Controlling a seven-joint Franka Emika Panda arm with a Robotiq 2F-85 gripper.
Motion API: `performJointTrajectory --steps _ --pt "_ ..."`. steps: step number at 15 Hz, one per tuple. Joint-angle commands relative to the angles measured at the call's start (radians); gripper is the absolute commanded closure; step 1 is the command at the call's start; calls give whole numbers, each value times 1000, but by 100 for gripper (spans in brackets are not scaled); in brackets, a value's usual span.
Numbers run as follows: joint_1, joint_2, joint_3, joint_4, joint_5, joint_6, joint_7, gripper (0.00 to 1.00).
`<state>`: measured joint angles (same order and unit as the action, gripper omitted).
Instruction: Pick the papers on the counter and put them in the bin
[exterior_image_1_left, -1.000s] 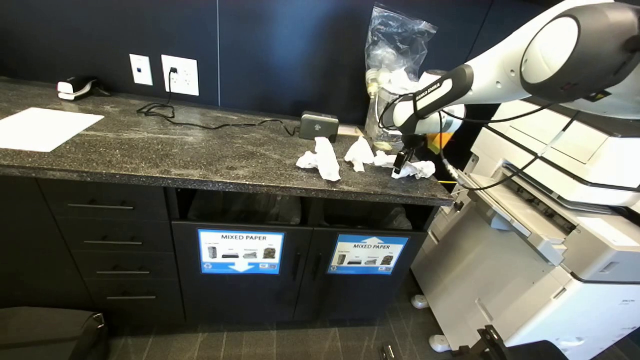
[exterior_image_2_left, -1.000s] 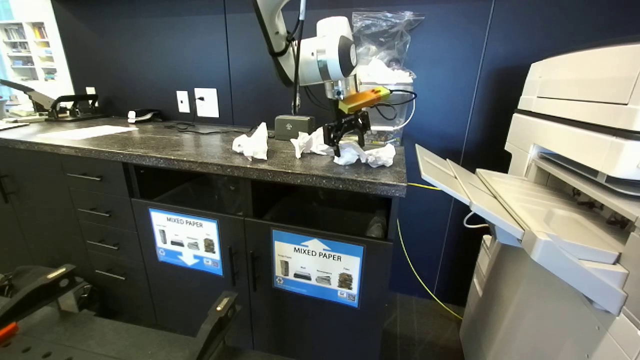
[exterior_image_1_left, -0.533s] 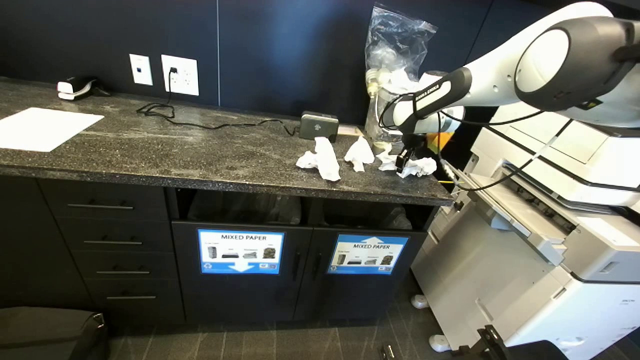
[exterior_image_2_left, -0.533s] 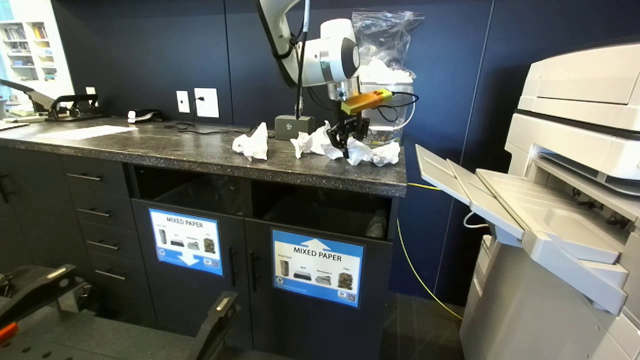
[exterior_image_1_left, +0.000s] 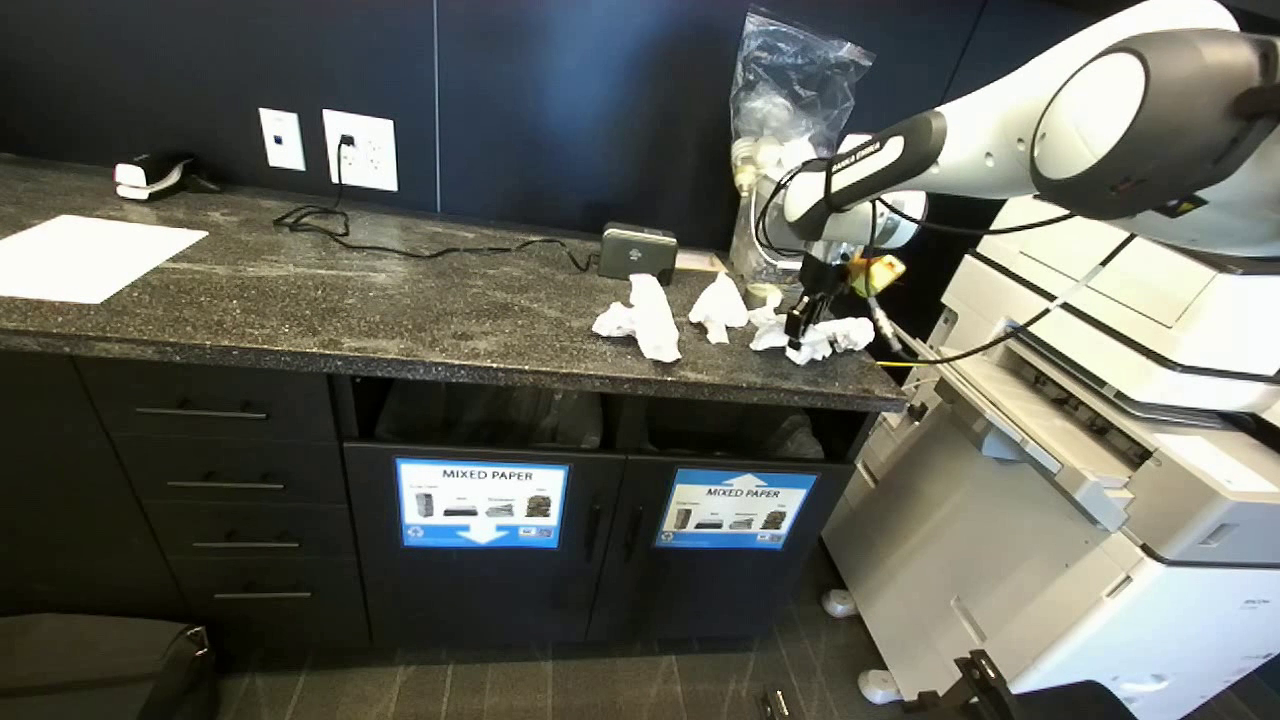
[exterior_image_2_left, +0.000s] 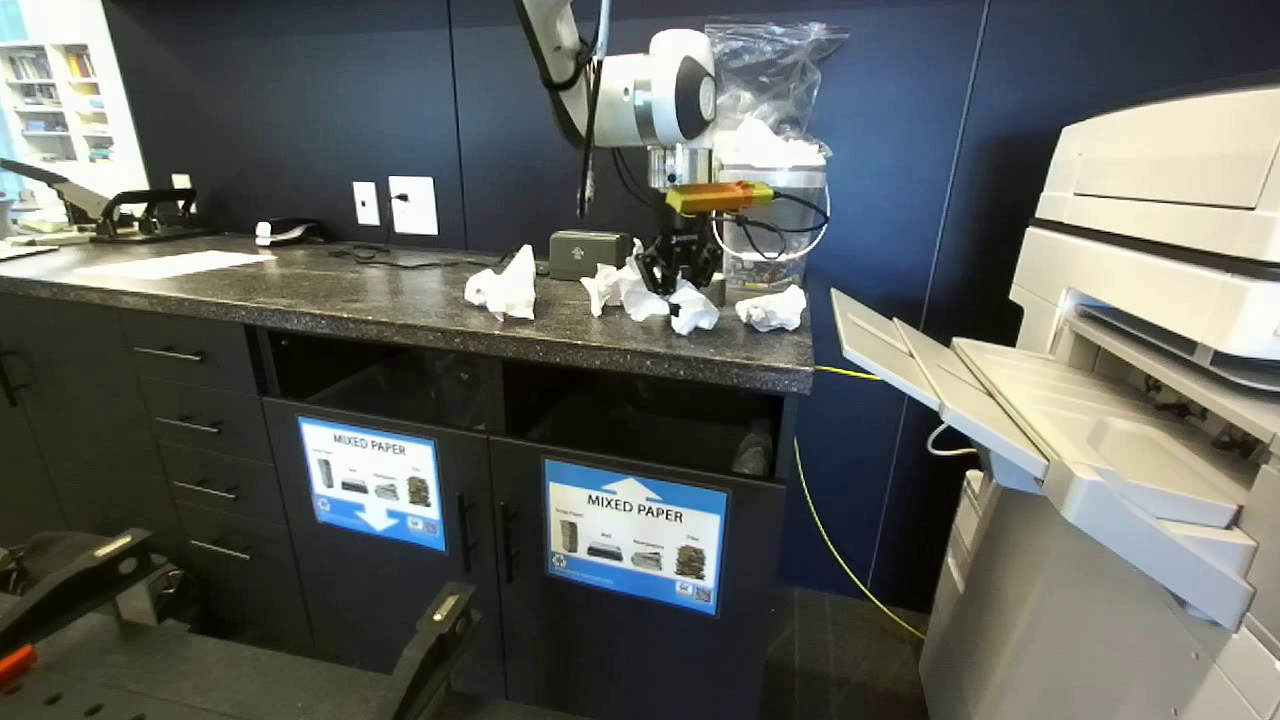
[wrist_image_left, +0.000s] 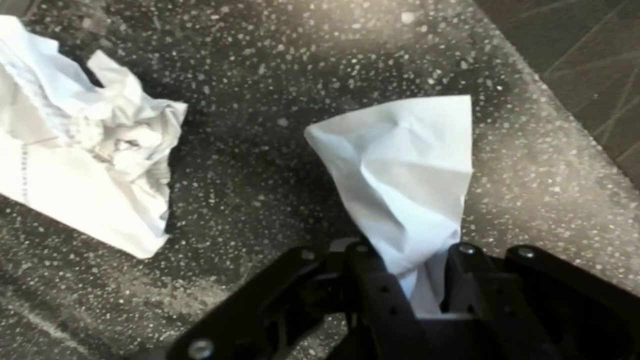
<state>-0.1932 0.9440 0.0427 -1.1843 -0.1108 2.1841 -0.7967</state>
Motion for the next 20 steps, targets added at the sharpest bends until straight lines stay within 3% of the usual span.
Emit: performJointTrajectory --steps 1,10,15,20 --pt "-2 -12 12 48 52 -119 38 82" --pt "67 -163 -39 -111 49 -63 506 85" --pt "134 -346 -80 -333 19 -82 704 88" --pt "163 -539 -90 -573 18 -79 790 88"
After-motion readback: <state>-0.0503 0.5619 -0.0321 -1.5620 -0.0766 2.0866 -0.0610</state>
